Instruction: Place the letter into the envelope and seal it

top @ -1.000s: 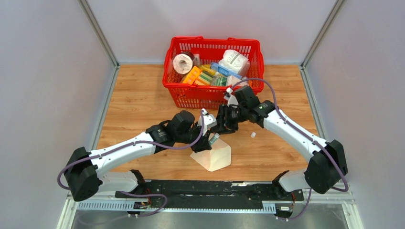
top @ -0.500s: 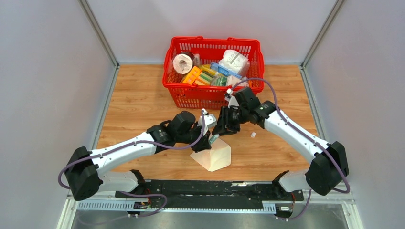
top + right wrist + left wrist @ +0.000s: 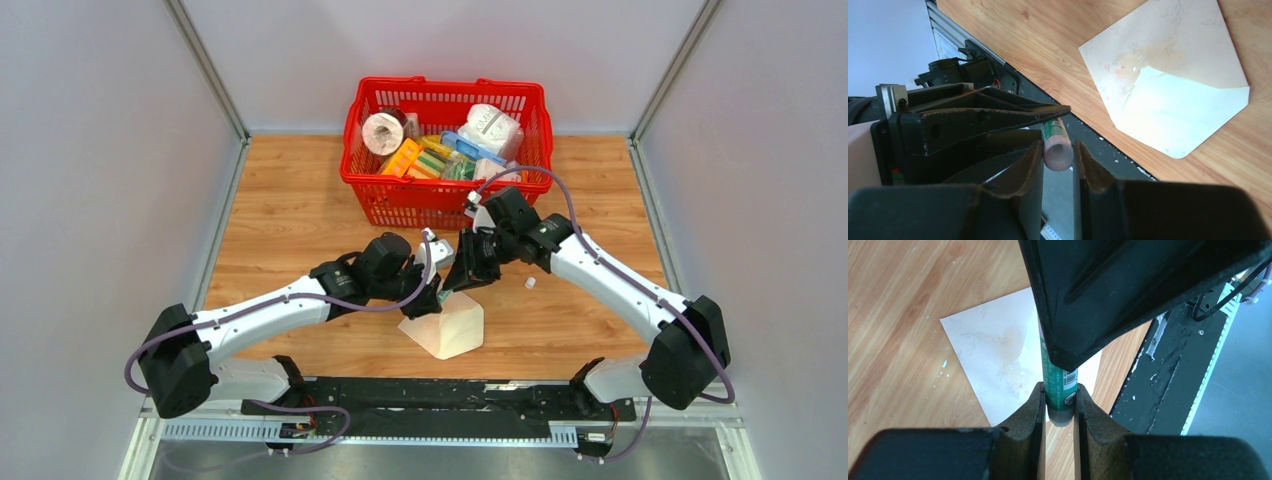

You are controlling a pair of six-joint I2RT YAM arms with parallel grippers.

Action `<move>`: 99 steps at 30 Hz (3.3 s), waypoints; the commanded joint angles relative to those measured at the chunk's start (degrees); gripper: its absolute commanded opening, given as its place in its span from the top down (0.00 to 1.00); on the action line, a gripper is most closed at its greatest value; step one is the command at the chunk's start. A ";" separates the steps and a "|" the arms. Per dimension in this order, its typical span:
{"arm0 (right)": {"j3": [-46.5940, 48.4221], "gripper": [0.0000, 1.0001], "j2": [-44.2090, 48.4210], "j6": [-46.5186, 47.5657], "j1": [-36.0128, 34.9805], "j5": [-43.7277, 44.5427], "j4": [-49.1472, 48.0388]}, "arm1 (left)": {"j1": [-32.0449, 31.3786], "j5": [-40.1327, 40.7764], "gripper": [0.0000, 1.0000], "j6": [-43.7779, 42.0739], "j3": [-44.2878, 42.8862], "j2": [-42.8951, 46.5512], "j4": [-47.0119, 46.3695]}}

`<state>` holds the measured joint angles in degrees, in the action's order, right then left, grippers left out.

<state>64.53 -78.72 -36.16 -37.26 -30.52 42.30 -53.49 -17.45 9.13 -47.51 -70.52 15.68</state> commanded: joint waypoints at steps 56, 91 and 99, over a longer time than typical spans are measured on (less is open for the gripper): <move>-27.87 1.00 26.06 -5.85 9.57 13.55 3.83 | 11.48 -7.15 1.00 21.63 -2.06 -15.60 1.37; -41.34 1.00 13.24 -24.83 -5.37 21.03 -27.80 | 8.76 6.03 1.00 29.37 0.48 -22.03 2.07; -34.92 1.00 10.17 -23.34 -5.28 22.35 -28.50 | 6.30 6.47 1.00 31.22 0.75 -21.94 1.28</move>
<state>24.73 -66.65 -59.72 -42.24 -10.20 17.45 -45.95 -12.62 38.96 -47.81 -92.25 16.64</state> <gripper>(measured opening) 0.004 0.274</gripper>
